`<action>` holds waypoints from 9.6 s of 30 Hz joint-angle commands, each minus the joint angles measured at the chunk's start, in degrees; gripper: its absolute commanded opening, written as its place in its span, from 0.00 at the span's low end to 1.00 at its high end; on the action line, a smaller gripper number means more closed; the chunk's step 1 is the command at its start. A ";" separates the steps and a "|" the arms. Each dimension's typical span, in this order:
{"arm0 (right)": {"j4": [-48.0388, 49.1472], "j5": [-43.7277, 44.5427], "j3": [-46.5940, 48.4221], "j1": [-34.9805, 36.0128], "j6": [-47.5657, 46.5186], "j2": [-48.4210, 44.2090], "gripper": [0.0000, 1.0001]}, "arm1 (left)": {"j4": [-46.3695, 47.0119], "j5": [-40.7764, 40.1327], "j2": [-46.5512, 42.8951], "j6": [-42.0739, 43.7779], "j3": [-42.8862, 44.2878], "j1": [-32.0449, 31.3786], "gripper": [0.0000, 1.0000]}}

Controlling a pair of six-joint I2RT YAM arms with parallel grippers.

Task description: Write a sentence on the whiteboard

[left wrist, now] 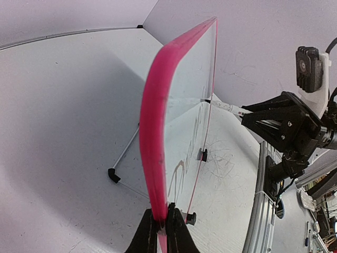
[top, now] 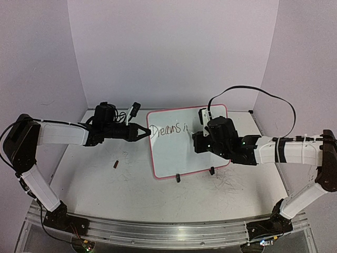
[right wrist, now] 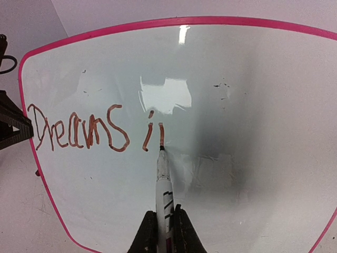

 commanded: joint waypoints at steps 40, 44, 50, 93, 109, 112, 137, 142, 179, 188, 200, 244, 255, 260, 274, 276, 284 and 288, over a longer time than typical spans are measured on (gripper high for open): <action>-1.03 6.80 3.11 -0.33 -0.09 0.49 0.00 | -1.70 0.69 -1.06 3.17 1.67 -1.56 0.00; -1.42 5.37 2.02 -0.34 0.41 0.00 0.00 | -1.70 0.69 -1.15 3.17 1.67 -1.64 0.00; -1.88 3.74 0.25 -0.33 1.42 -0.58 0.00 | -1.78 0.67 -1.21 3.17 1.68 -1.63 0.00; 0.42 2.40 5.56 -3.27 -2.34 0.89 0.00 | -2.14 0.44 -1.00 3.52 1.87 -1.90 0.00; -0.94 0.43 0.54 -3.16 0.96 -2.06 0.00 | -2.23 0.44 -0.90 3.61 2.03 -1.98 0.00; -0.99 0.20 -0.31 -3.12 1.49 -2.32 0.00 | -2.20 0.49 -0.88 3.61 2.03 -2.06 0.00; -1.25 2.17 -0.11 -2.44 0.21 -5.36 0.00 | -2.49 0.35 -0.72 3.87 2.11 -2.33 0.00; 2.93 -2.76 -0.26 -2.46 -1.70 -5.43 0.00 | -2.57 0.17 -0.97 4.04 1.98 -2.34 0.00; 2.23 1.79 0.02 -2.55 -1.87 -5.64 0.00 | -3.11 0.17 -0.55 4.40 2.30 -2.42 0.00; 2.15 0.21 -1.13 -3.10 -1.33 -5.15 0.00 | -3.11 0.18 -0.78 4.41 2.16 -2.51 0.00; 1.70 0.51 0.07 -3.85 -1.14 -3.14 0.00 | -3.20 0.08 -0.99 4.54 2.28 -2.51 0.00; 0.65 5.05 -2.63 -3.85 1.57 -4.14 0.00 | -3.50 -0.14 -0.91 4.84 2.29 -2.77 0.00; 2.51 4.88 -1.12 -4.13 0.88 -2.37 0.00 | -3.64 -0.20 -1.08 5.00 2.30 -2.86 0.00; 2.84 4.68 -0.97 -4.22 0.58 -2.06 0.00 | -3.72 -0.25 -0.94 5.02 2.28 -2.92 0.00; 3.73 3.74 0.03 -4.22 -0.59 -0.88 0.00 | -3.89 -0.24 -1.00 5.19 2.39 -2.95 0.00; 3.79 3.48 0.16 -4.28 -0.71 -0.64 0.00 | -3.85 -0.21 -1.08 5.19 2.31 -2.95 0.00; 3.43 2.01 -0.94 -4.19 -0.14 -1.18 0.00 | -3.99 -0.31 -1.03 5.28 2.45 -3.05 0.00; 2.83 1.77 -1.99 -4.16 0.41 -1.70 0.00 | -3.99 -0.25 -0.86 5.28 2.55 -3.04 0.00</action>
